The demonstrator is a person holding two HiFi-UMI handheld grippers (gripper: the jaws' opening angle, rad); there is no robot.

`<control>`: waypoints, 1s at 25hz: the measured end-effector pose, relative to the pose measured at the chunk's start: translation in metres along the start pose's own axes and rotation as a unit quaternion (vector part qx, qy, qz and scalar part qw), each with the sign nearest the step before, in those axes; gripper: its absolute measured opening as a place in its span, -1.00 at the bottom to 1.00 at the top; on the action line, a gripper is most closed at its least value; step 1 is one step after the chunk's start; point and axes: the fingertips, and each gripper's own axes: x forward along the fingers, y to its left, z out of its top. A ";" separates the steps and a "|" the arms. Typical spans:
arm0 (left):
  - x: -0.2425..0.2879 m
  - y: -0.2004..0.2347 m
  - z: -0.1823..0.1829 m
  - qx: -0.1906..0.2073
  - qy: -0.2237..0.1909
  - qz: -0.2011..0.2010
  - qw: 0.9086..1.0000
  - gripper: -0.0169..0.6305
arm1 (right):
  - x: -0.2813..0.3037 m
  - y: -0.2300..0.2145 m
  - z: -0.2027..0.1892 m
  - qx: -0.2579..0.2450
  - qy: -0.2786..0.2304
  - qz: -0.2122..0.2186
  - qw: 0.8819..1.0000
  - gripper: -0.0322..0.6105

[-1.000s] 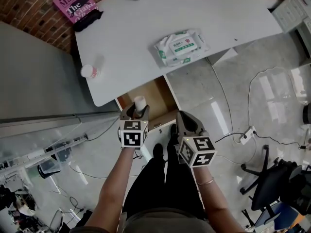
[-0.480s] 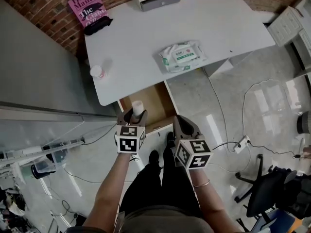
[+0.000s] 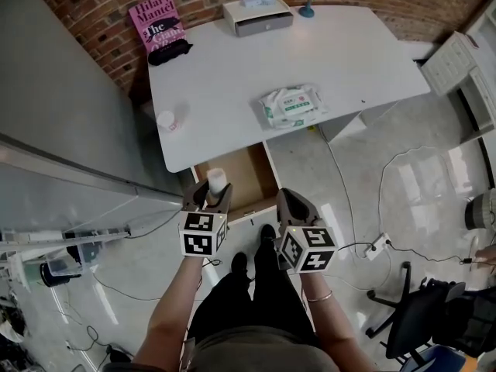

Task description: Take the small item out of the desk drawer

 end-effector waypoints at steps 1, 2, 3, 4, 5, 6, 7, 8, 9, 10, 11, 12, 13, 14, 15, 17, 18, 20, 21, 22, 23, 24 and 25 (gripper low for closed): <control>-0.004 0.001 0.002 -0.001 -0.004 0.001 1.000 -0.32 | -0.002 0.001 0.002 -0.003 -0.002 0.000 1.000 -0.89; -0.007 0.003 0.005 -0.001 -0.008 0.002 1.000 -0.32 | -0.003 0.002 0.004 -0.006 -0.003 -0.001 1.000 -0.89; -0.010 0.004 0.007 -0.001 -0.012 0.005 1.000 -0.32 | -0.005 0.003 0.006 -0.010 -0.005 -0.001 1.000 -0.89; -0.014 0.005 0.009 0.000 -0.017 0.007 1.000 -0.32 | -0.007 0.004 0.008 -0.013 -0.007 -0.001 1.000 -0.89; -0.017 0.005 0.011 0.000 -0.021 0.010 1.000 -0.32 | -0.009 0.006 0.011 -0.017 -0.009 -0.001 1.000 -0.89; -0.021 0.006 0.013 -0.001 -0.026 0.011 1.000 -0.32 | -0.010 0.008 0.013 -0.020 -0.012 -0.002 1.000 -0.89; -0.024 0.005 0.014 -0.003 -0.030 0.011 0.999 -0.32 | -0.012 0.009 0.015 -0.022 -0.014 -0.002 1.000 -0.89; -0.028 0.005 0.014 -0.005 -0.033 0.011 0.999 -0.32 | -0.014 0.011 0.016 -0.025 -0.017 -0.002 1.000 -0.89; -0.032 0.004 0.014 -0.008 -0.036 0.010 0.999 -0.32 | -0.016 0.012 0.018 -0.026 -0.020 -0.003 0.999 -0.89; -0.036 0.004 0.014 -0.010 -0.040 0.009 0.999 -0.32 | -0.018 0.014 0.019 -0.028 -0.022 -0.004 0.999 -0.89; -0.040 0.003 0.014 -0.012 -0.044 0.010 0.999 -0.32 | -0.020 0.015 0.020 -0.029 -0.024 -0.004 0.999 -0.89; -0.044 0.003 0.015 -0.015 -0.047 0.010 0.999 -0.32 | -0.022 0.016 0.021 -0.031 -0.027 -0.005 0.999 -0.89; -0.048 0.004 0.016 -0.017 -0.052 0.011 0.998 -0.32 | -0.024 0.017 0.023 -0.032 -0.029 -0.006 0.999 -0.89; -0.052 0.004 0.017 -0.019 -0.056 0.011 0.998 -0.32 | -0.026 0.018 0.024 -0.033 -0.031 -0.006 0.999 -0.89; -0.056 0.005 0.018 -0.021 -0.060 0.012 0.998 -0.32 | -0.027 0.019 0.025 -0.034 -0.033 -0.007 0.999 -0.89; -0.064 0.006 0.020 -0.023 -0.067 0.013 0.997 -0.32 | -0.031 0.021 0.026 -0.038 -0.037 -0.008 0.999 -0.89; -0.068 0.007 0.021 -0.024 -0.071 0.013 0.997 -0.32 | -0.033 0.022 0.027 -0.040 -0.038 -0.008 0.998 -0.89; -0.076 0.010 0.023 -0.025 -0.077 0.015 0.997 -0.32 | -0.036 0.025 0.029 -0.043 -0.041 -0.010 0.998 -0.89; -0.080 0.011 0.024 -0.026 -0.080 0.015 0.996 -0.32 | -0.037 0.026 0.029 -0.045 -0.043 -0.011 0.998 -0.89; -0.083 0.012 0.024 -0.027 -0.083 0.016 0.996 -0.32 | -0.038 0.028 0.030 -0.048 -0.045 -0.011 0.998 -0.89; -0.086 0.013 0.024 -0.029 -0.085 0.016 0.996 -0.32 | -0.039 0.030 0.031 -0.051 -0.046 -0.011 0.998 -0.89; -0.089 0.013 0.024 -0.029 -0.088 0.016 0.996 -0.32 | -0.040 0.031 0.031 -0.054 -0.048 -0.011 0.997 -0.89; -0.092 0.014 0.024 -0.030 -0.090 0.016 0.995 -0.32 | -0.041 0.033 0.032 -0.056 -0.049 -0.011 0.997 -0.89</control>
